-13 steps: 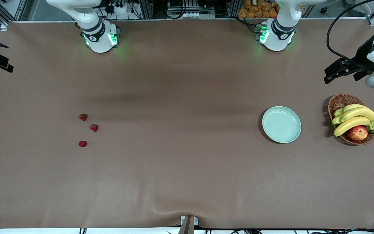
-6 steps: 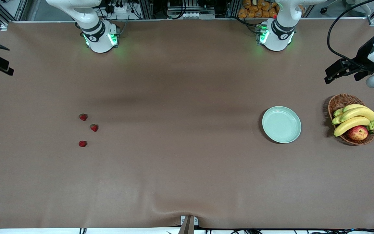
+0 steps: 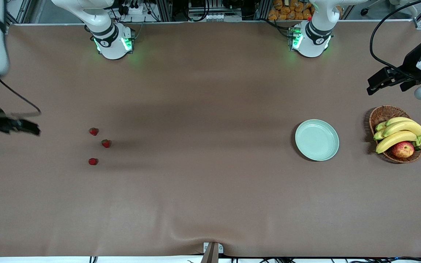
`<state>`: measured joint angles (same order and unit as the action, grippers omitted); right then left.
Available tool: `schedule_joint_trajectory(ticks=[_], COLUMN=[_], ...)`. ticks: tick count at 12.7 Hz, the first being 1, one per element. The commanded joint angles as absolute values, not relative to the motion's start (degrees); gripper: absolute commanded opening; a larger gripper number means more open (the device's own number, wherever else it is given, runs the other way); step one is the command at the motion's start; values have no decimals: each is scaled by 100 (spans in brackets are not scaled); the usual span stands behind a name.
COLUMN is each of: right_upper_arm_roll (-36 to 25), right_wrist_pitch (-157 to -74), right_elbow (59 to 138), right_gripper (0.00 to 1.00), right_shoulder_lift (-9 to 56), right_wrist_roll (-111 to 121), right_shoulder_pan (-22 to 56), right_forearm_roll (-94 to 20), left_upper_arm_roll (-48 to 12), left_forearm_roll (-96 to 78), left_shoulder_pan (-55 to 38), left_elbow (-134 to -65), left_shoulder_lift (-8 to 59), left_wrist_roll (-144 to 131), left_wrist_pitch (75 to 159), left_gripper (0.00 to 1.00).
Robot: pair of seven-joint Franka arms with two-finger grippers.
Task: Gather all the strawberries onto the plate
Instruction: 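Reach the right gripper down to the nearest red strawberry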
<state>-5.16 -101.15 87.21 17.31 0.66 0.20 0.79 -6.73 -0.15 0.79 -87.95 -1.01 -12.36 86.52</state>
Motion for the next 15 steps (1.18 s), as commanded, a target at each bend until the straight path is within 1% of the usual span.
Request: schedule_joint_trajectory(ticks=[1,2,6,10,13,15], right_upper_arm_roll=[-536,-545,-536,-536,-536,-536], right_wrist_pitch=[-10484,-10633,-11459,-12083,-12208,-12208], right_elbow=[8596,8639,8964,8974,9035,9175], right_gripper=[100,100,100,100,100,95], right_shoulder_lift=[2415,2634,3365,3849,4060,4087], right_wrist_roll=[35,53,70,70,53,53], right_shoulder_pan=[123,106,149,229,220,220], right_forearm_roll=[-322,-586,-650,-642,-650,-650], left_upper_arm_roll=[-668,-668,-668,-668,-668,-668], left_forearm_roll=[-53,-53,-53,-53,-53,-53], left_shoulder_pan=[132,132,132,132,132,132], left_elbow=[-8684,-8684,-8684,-8684,-8684,-8684], left_shoulder_lift=[-70,-62,-62,-70,-70,-70], left_wrist_roll=[-1081,-1090,-1090,-1090,-1090,-1081], left_wrist_pitch=[8569,8587,8613,8613,8613,8613], left_gripper=[100,100,100,100,100,100])
